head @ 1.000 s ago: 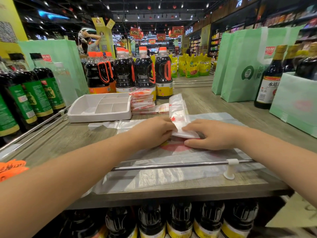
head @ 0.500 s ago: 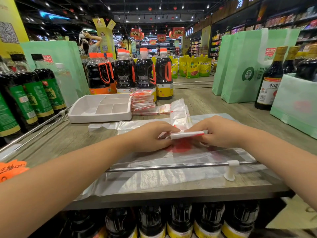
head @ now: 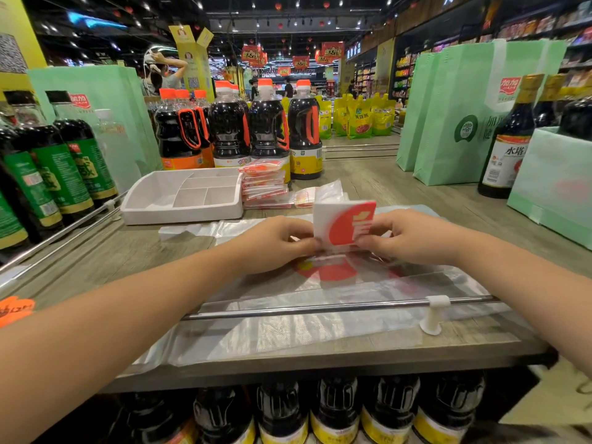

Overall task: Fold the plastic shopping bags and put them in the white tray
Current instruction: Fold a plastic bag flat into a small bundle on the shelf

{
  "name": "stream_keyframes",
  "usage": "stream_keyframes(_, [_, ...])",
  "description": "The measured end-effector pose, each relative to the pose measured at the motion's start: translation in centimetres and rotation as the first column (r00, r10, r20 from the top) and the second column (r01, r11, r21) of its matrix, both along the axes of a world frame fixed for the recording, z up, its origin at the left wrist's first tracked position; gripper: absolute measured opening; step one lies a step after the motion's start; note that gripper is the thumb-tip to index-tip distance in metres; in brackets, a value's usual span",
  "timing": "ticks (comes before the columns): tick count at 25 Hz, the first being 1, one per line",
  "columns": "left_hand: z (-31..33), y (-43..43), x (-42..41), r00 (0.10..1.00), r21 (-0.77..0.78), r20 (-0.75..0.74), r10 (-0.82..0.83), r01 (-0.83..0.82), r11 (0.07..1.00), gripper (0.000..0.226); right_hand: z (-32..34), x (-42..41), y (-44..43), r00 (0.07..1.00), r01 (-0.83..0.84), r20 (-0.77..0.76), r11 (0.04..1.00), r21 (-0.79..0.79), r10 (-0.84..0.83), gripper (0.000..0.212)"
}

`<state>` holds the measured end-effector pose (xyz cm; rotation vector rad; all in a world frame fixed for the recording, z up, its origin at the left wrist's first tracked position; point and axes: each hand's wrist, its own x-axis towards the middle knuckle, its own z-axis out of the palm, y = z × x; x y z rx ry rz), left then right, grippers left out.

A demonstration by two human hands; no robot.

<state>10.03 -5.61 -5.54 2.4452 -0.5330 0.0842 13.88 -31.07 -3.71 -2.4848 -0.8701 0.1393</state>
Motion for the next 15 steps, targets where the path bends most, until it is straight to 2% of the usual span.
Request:
stream_keyframes(4, [-0.3,-0.3,0.6,0.997,-0.088,-0.009,0.083,-0.083,0.993,0.019,-0.3,0.5,0.4,0.995,0.071,-0.072,0.997,0.041,-0.068,0.025])
stream_keyframes(6, [-0.3,-0.9,0.7,0.992,-0.143,-0.036,0.122,-0.126,0.982,0.02,-0.6,0.7,0.9,0.992,0.119,-0.048,0.991,0.062,-0.116,0.027])
stream_keyframes(10, [-0.4,-1.7,1.0,0.971,-0.042,-0.061,0.233,-0.235,0.971,0.032,-0.9,1.2,2.0,0.975,0.222,-0.027,0.968,0.118,-0.221,0.026])
stream_keyframes(13, [-0.6,-1.8,1.4,0.965,0.018,-0.03,0.259,-0.259,0.966,0.04,-1.0,1.7,2.5,0.964,0.259,0.035,0.963,0.067,-0.262,0.052])
stream_keyframes(15, [-0.8,-1.7,1.6,0.965,0.02,-0.002,0.262,-0.262,0.965,0.041,-1.0,1.5,2.8,0.965,0.238,0.108,0.971,0.018,-0.239,0.061])
